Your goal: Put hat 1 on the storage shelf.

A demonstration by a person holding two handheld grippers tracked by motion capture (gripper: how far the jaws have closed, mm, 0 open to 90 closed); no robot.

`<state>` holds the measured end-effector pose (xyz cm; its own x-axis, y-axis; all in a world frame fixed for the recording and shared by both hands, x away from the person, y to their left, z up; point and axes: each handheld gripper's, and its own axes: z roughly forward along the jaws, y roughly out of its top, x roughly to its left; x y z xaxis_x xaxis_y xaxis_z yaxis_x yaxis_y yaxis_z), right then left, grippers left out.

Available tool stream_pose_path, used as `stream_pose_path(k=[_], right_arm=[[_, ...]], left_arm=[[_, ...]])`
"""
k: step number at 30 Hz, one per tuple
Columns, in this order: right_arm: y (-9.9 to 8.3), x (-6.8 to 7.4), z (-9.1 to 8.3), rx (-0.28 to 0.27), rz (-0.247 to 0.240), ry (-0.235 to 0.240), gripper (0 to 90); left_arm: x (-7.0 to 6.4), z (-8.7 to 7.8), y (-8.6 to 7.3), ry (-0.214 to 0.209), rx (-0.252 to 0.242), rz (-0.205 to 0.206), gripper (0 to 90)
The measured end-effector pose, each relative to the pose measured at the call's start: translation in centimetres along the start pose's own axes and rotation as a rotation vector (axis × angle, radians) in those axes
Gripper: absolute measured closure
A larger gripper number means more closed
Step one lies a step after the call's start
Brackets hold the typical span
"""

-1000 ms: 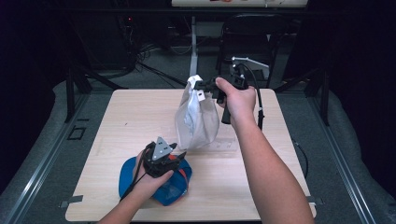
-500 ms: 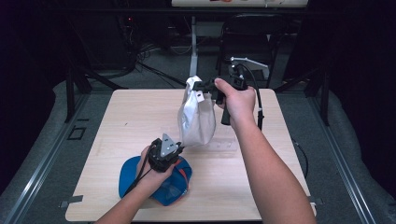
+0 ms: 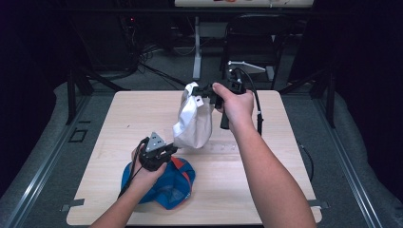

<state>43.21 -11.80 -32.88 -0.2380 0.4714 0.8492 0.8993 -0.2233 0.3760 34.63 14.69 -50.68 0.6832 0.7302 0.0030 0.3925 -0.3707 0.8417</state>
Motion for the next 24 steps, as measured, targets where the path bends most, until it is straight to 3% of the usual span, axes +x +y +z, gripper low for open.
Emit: stream_pose_path(k=[8, 9, 15, 24], right_arm=[[-0.4, -0.7, 1.0, 0.017, 0.008, -0.007, 81.8], [-0.4, -0.7, 1.0, 0.017, 0.008, -0.007, 81.8], [-0.8, -1.7, 1.4, 0.035, 0.002, -0.032, 81.8], [-1.1, -4.0, 1.4, 0.023, 0.037, -0.045, 81.8]], left_arm=[[0.6, -0.4, -1.1, -0.001, 0.001, -0.054, 84.0], [0.6, -0.3, -1.3, 0.005, -0.022, -0.073, 84.0], [0.7, -0.2, -2.0, 0.009, -0.030, -0.157, 84.3], [0.8, 0.2, -2.2, 0.010, 0.003, -0.186, 84.5]])
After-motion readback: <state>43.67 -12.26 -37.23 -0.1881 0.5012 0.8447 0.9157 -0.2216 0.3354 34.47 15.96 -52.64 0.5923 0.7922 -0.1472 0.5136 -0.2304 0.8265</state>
